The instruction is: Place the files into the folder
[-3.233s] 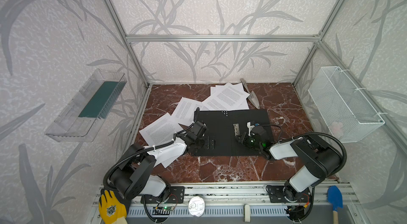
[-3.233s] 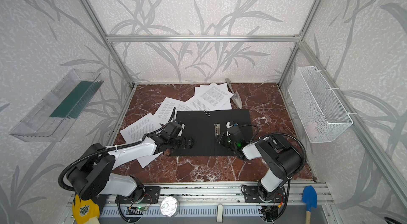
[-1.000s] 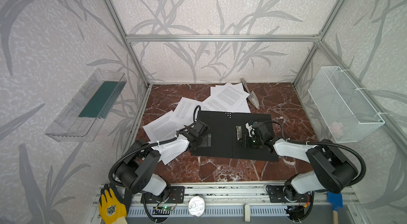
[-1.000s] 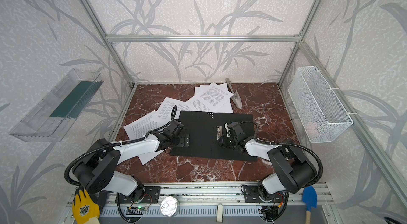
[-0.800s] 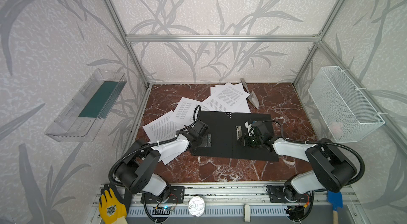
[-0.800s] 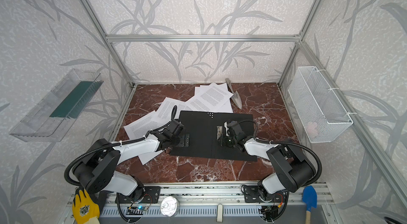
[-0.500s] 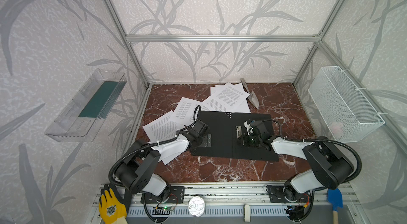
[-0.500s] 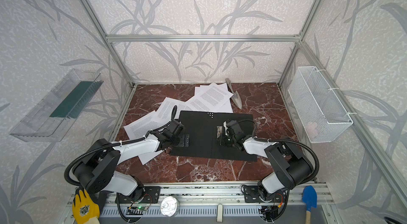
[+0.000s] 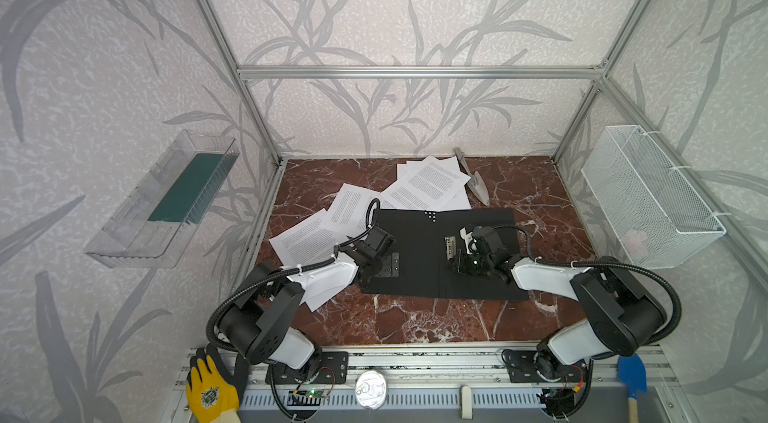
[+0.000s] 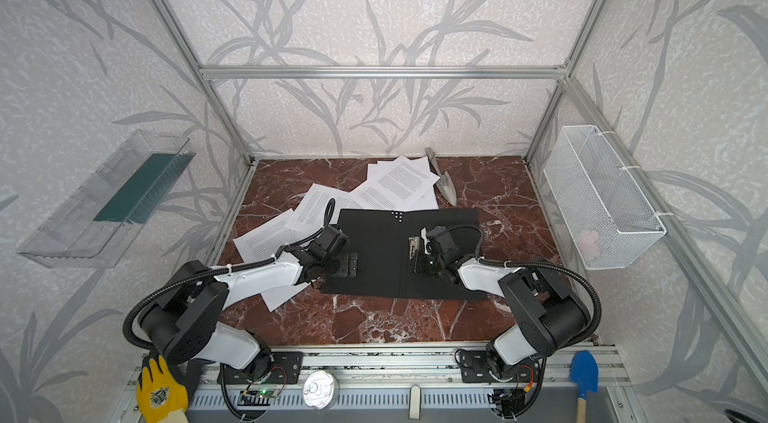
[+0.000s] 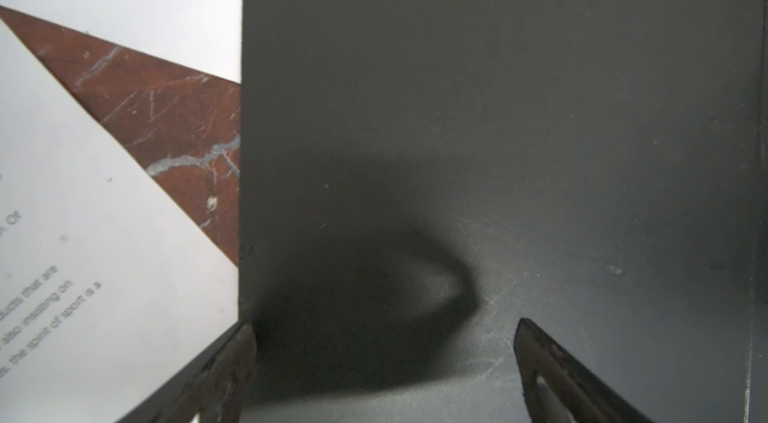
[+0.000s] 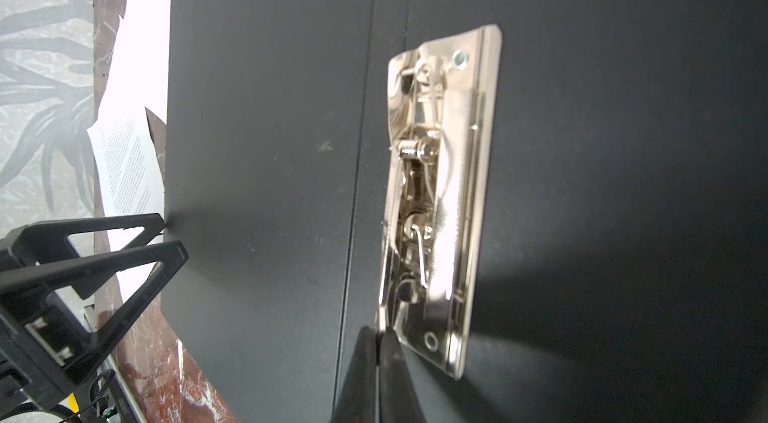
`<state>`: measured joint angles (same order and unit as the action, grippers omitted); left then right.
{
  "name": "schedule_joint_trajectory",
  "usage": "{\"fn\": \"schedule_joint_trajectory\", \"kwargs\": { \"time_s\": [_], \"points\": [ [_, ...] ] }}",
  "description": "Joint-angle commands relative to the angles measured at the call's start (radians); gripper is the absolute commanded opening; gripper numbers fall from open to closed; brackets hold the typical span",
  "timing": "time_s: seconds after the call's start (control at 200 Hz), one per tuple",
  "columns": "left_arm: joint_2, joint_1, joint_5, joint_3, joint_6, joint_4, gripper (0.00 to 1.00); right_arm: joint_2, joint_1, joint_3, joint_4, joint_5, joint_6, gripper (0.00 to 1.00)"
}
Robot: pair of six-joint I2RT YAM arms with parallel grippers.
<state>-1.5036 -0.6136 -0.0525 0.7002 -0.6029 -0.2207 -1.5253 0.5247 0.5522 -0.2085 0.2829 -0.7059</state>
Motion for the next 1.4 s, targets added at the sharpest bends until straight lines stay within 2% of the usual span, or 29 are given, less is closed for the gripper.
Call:
{"fn": "schedule_joint_trajectory", "kwargs": {
  "time_s": [0.0, 0.255, 0.485, 0.66, 0.805, 0.875, 1.085, 1.16, 1.25, 1.305, 1.395],
  "points": [
    [-0.055, 0.005, 0.011, -0.025, -0.024, -0.112, 0.98, -0.019, -0.007, -0.022, 0.04, -0.088, 0.047, 0.0],
    [-0.074, 0.006, -0.007, -0.02, -0.028, -0.118, 0.97, -0.06, -0.007, -0.048, 0.071, -0.147, 0.06, 0.0],
    [-0.078, 0.006, -0.009, -0.024, -0.03, -0.118, 0.97, -0.094, -0.006, -0.066, 0.107, -0.25, 0.02, 0.0],
    [-0.091, 0.006, 0.004, -0.018, -0.025, -0.11, 0.97, -0.175, -0.003, -0.078, 0.02, -0.209, 0.001, 0.0],
    [-0.094, 0.006, 0.051, 0.004, -0.02, -0.109, 0.96, -0.14, 0.01, -0.087, -0.014, -0.169, -0.023, 0.0],
    [-0.061, 0.004, 0.062, 0.016, -0.04, -0.113, 0.94, -0.105, 0.012, -0.098, -0.026, -0.159, -0.046, 0.0],
    [0.178, 0.003, -0.043, 0.102, -0.053, -0.25, 0.92, -0.044, 0.023, -0.109, -0.043, -0.145, -0.08, 0.0],
    [0.243, 0.002, -0.01, 0.108, -0.04, -0.222, 0.87, -0.048, 0.024, -0.114, -0.07, -0.12, -0.093, 0.0],
    [0.254, -0.01, 0.06, 0.127, -0.044, -0.202, 0.81, -0.057, 0.025, -0.121, -0.117, -0.087, -0.115, 0.0],
    [0.237, -0.024, 0.093, 0.138, -0.05, -0.19, 0.69, -0.067, 0.027, -0.127, -0.152, -0.065, -0.132, 0.0],
    [0.195, -0.041, 0.136, 0.143, -0.064, -0.144, 0.57, -0.081, 0.038, -0.129, -0.193, -0.051, -0.157, 0.0]
  ]
}}
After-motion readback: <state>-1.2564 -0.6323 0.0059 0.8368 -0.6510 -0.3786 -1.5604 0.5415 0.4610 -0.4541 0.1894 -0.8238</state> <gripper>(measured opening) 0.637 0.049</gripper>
